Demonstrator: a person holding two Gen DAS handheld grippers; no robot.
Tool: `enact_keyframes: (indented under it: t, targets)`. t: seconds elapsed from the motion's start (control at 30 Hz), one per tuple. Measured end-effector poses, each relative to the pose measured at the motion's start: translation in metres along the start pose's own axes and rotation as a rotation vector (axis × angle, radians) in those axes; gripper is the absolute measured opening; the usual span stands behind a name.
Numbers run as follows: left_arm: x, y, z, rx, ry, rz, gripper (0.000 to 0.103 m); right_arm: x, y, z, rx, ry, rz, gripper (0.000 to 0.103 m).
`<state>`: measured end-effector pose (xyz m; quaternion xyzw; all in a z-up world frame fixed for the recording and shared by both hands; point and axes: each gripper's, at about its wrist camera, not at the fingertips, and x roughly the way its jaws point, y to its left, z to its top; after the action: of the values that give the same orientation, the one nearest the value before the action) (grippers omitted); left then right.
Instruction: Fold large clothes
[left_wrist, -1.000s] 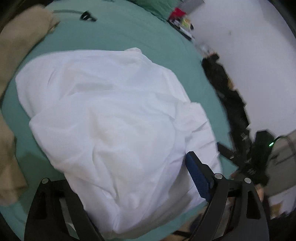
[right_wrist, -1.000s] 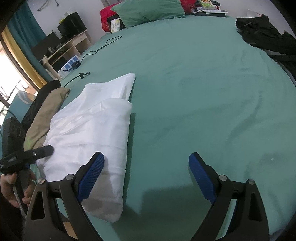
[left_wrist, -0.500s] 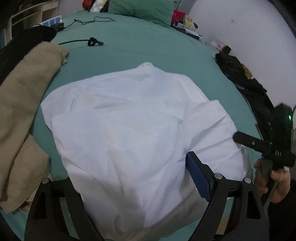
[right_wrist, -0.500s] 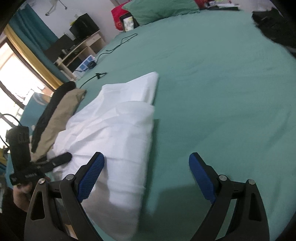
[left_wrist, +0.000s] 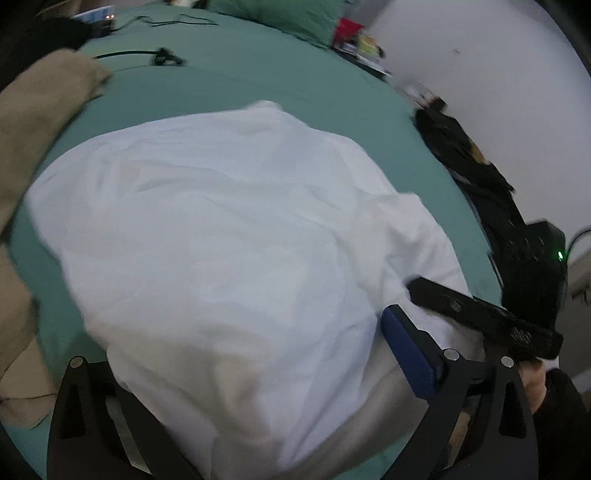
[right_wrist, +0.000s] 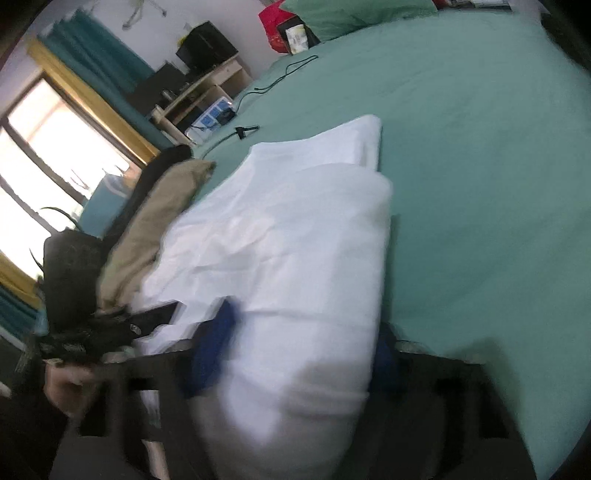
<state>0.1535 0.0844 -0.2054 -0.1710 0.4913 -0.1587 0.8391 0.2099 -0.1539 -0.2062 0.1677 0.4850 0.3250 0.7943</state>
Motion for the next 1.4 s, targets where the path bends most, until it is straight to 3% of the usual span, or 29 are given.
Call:
enact_keyframes:
  t: [0.07, 0.1, 0.13, 0.2, 0.33, 0.43, 0.53, 0.63, 0.73, 0.8, 0.93, 0.97, 1.0, 1.03, 1.1, 1.4]
  targets:
    - [0.001, -0.015, -0.004, 0.056, 0.012, -0.059, 0.080, -0.006, 0.005, -0.003, -0.020, -0.019, -0.017, 0.030]
    - [0.003, -0.022, -0.005, 0.072, 0.025, -0.082, 0.064, -0.013, 0.009, -0.004, -0.035, -0.032, -0.049, 0.028]
    - [0.005, -0.025, -0.007, 0.076, 0.034, -0.097, 0.056, -0.019, 0.013, -0.005, -0.047, -0.030, -0.069, 0.027]
    - [0.006, -0.030, -0.010, 0.065, 0.046, -0.124, 0.053, -0.030, 0.016, -0.009, -0.073, -0.026, -0.117, 0.027]
    - [0.000, -0.038, -0.017, 0.073, 0.047, -0.095, 0.055, -0.048, 0.007, -0.023, -0.032, 0.005, -0.127, 0.028]
    - [-0.011, -0.048, -0.027, 0.131, 0.007, 0.028, 0.067, -0.044, -0.003, -0.027, 0.008, 0.023, -0.113, 0.049]
    - [-0.017, -0.044, -0.031, 0.133, -0.021, 0.101, 0.080, -0.039, -0.013, -0.025, 0.053, 0.027, -0.050, 0.058]
    - [-0.018, -0.031, -0.029, 0.094, -0.022, 0.100, 0.082, -0.034, -0.012, -0.025, 0.043, 0.011, -0.037, 0.061]
    - [-0.016, -0.026, -0.029, 0.086, -0.041, 0.110, 0.088, -0.029, -0.010, -0.025, 0.051, -0.010, -0.029, 0.062]
    - [-0.007, -0.025, -0.025, 0.041, -0.049, 0.078, 0.092, -0.025, -0.008, -0.025, 0.049, -0.024, -0.033, 0.061]
    - [0.005, -0.033, -0.017, 0.080, -0.035, 0.081, 0.093, -0.021, -0.005, -0.024, 0.081, -0.042, -0.052, 0.042]
    - [0.008, -0.035, -0.016, 0.096, -0.029, 0.077, 0.091, -0.021, -0.007, -0.023, 0.094, -0.043, -0.043, 0.039]
    - [0.009, -0.038, -0.015, 0.103, -0.029, 0.068, 0.080, -0.022, -0.009, -0.023, 0.109, -0.045, -0.026, 0.033]
    - [0.009, -0.039, -0.014, 0.101, -0.031, 0.047, 0.054, -0.024, -0.010, -0.023, 0.126, -0.052, -0.010, 0.030]
    - [0.012, -0.039, -0.010, 0.059, -0.012, -0.054, 0.033, -0.026, -0.008, -0.023, 0.130, -0.061, -0.004, 0.025]
    - [-0.006, -0.056, -0.011, 0.070, -0.060, -0.101, 0.026, -0.058, 0.028, -0.014, 0.021, -0.133, -0.035, 0.020]
